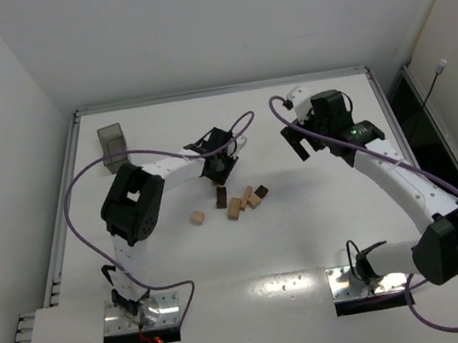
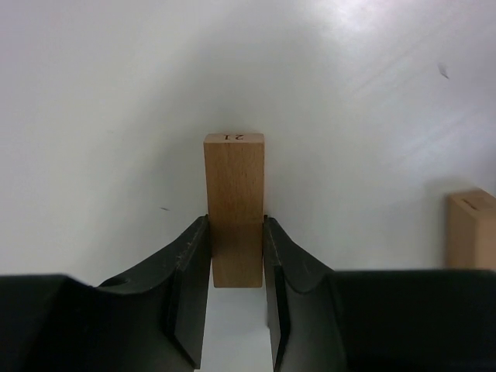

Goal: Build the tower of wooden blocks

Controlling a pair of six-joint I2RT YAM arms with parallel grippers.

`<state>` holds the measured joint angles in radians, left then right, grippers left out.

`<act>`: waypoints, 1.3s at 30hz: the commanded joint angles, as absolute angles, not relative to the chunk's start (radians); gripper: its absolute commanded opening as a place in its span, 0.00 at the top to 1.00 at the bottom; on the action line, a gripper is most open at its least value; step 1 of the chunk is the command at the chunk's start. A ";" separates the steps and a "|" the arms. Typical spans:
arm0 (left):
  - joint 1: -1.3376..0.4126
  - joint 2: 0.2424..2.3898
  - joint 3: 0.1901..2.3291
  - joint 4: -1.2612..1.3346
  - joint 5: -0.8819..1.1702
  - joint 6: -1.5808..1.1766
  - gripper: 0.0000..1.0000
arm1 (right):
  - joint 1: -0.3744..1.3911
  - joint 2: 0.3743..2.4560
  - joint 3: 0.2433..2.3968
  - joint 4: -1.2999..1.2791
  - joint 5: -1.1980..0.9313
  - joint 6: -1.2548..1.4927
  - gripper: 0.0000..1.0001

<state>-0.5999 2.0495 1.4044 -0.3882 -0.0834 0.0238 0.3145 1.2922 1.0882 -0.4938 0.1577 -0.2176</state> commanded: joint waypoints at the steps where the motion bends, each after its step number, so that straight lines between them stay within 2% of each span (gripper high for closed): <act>1: -0.676 2.023 1.309 -0.439 0.023 -0.006 1.00 | 0.284 1.250 1.092 -0.436 0.187 -0.207 0.00; 10: -0.801 1.931 1.224 -0.448 0.089 -0.073 1.00 | 0.207 1.239 1.111 -0.407 0.236 -0.178 0.00; 29: -1.005 1.835 1.187 -0.457 0.147 -0.106 1.00 | 0.140 1.239 1.120 -0.436 0.164 -0.160 0.00; 35: -1.005 1.783 1.187 -0.448 0.083 -0.140 1.00 | 0.140 1.239 1.120 -0.436 0.155 -0.160 0.00; 39: -0.945 1.737 1.216 -0.439 -0.007 -0.198 1.00 | 0.140 1.249 1.111 -0.436 0.155 -0.150 0.00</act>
<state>-0.9863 1.8240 1.1870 -0.4557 0.0750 -0.1432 0.1452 1.2655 1.0882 -0.4511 0.1699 -0.1734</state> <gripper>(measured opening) 0.257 0.994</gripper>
